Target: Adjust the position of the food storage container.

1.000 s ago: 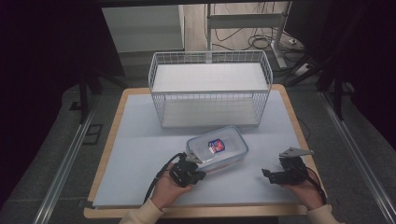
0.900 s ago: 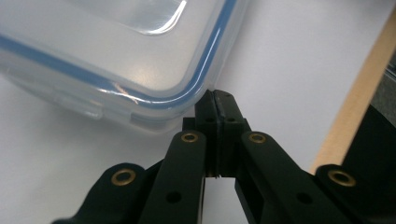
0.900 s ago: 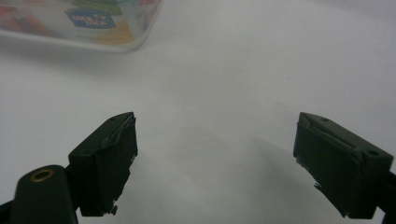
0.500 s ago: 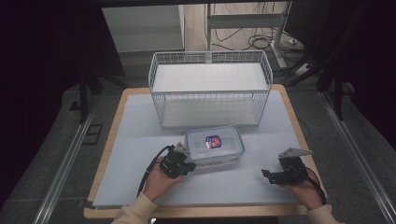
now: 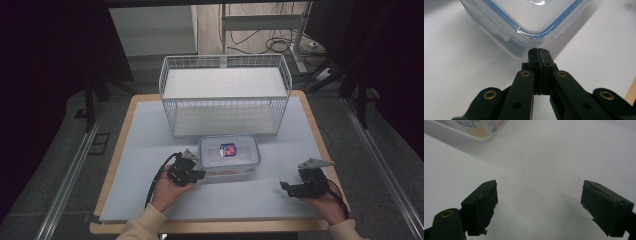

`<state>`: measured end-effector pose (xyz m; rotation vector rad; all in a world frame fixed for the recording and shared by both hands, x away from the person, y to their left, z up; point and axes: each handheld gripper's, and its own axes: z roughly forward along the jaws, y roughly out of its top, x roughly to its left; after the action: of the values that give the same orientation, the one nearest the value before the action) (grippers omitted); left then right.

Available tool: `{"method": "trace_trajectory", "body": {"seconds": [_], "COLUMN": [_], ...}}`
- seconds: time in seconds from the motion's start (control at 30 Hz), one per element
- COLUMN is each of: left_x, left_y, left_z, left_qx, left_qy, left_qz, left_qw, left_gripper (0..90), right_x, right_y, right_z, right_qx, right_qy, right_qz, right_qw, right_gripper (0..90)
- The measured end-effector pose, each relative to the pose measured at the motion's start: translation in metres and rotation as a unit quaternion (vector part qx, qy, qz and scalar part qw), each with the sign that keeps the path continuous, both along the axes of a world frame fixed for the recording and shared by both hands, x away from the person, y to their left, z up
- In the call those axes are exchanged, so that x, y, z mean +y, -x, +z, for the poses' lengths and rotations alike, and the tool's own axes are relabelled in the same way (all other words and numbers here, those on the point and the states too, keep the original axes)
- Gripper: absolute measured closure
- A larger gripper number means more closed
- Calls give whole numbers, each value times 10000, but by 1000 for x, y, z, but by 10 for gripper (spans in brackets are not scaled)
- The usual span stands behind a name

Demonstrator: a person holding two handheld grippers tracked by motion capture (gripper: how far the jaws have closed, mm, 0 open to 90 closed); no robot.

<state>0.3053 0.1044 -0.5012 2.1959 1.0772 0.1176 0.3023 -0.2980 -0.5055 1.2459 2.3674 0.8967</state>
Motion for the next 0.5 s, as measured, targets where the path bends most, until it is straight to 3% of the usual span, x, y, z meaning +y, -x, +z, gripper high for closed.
{"method": "trace_trajectory", "body": {"seconds": [0.27,0.5], "left_x": [8,37], "left_y": [15,26], "left_z": [8,10], "left_qx": [-66,-85], "left_qy": [78,111], "left_qz": [10,220], "left_qw": [9999,9997], "left_gripper": [900,892], "right_x": [-1,-1], "right_y": [1,0], "right_z": [2,2], "right_qx": [-25,-27], "right_qy": [-54,-57], "right_qz": [-2,16], "right_qw": [10000,10000], "right_gripper": [140,140]}}
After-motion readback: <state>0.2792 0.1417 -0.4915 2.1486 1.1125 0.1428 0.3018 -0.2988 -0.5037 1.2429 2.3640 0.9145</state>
